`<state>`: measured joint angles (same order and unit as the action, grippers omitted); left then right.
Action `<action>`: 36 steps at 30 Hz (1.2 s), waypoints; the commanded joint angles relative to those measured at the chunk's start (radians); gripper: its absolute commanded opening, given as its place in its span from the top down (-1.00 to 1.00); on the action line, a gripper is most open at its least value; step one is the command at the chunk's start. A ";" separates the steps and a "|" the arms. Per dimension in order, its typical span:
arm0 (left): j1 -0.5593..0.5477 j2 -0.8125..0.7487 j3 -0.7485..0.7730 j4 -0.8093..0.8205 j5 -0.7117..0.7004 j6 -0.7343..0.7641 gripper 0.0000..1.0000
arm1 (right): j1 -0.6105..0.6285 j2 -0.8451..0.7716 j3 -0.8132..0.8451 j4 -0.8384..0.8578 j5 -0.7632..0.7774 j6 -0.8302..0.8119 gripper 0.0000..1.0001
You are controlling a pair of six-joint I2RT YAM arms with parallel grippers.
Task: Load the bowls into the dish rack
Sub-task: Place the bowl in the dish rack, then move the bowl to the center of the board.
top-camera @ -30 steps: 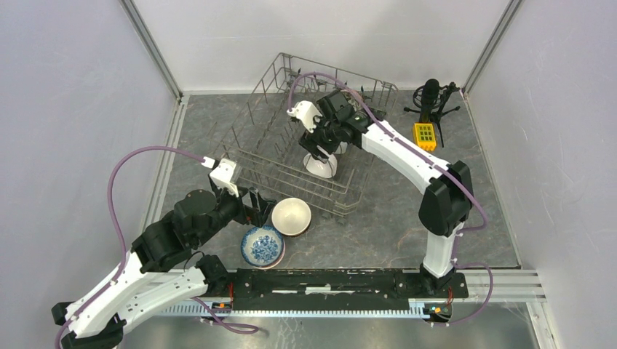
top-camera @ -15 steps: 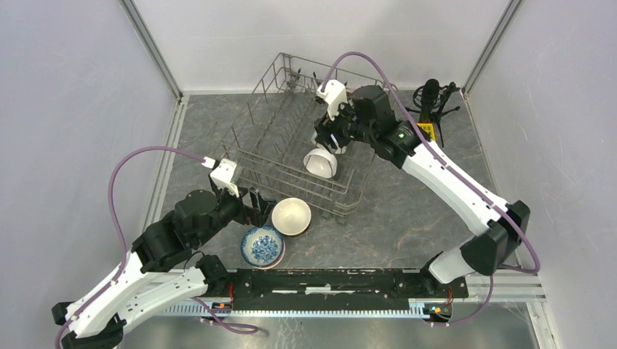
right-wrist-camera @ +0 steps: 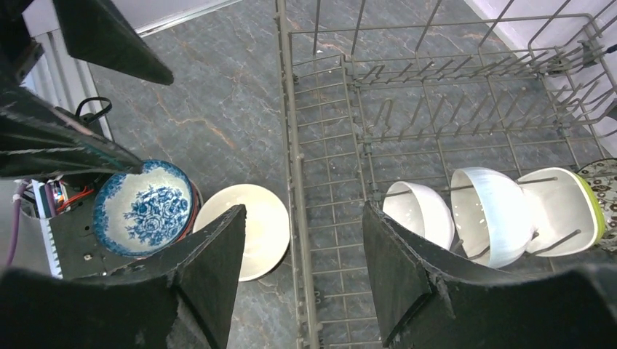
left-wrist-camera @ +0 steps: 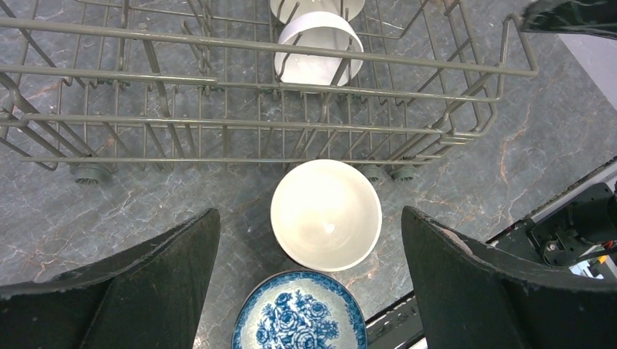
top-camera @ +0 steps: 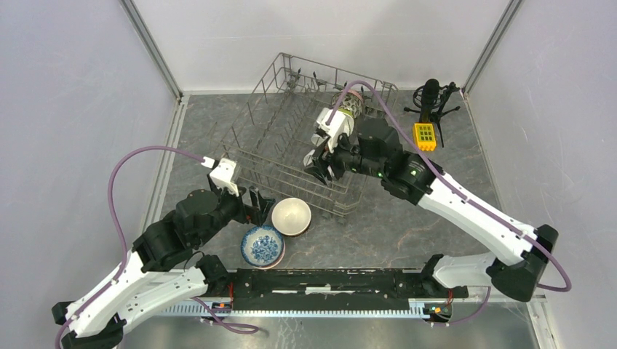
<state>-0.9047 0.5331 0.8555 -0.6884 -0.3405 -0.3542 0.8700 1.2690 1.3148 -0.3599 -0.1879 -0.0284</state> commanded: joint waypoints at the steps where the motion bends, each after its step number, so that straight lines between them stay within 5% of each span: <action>1: 0.001 0.014 -0.001 -0.003 -0.031 0.017 -0.99 | 0.023 -0.082 -0.050 0.033 0.045 0.016 -0.29; 13: 0.001 0.056 -0.004 -0.004 -0.035 -0.006 -0.99 | 0.028 -0.325 -0.213 -0.087 0.305 0.026 -0.31; 23: 0.000 0.186 -0.036 -0.015 0.054 -0.100 -0.95 | 0.028 -0.502 -0.339 -0.115 0.307 0.067 -0.32; 36: -0.001 0.325 -0.143 0.018 -0.061 -0.262 -0.79 | 0.028 -0.566 -0.404 -0.120 0.245 0.054 -0.33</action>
<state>-0.9051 0.8589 0.7525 -0.7086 -0.3172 -0.5137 0.8951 0.7101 0.9154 -0.4919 0.0834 0.0257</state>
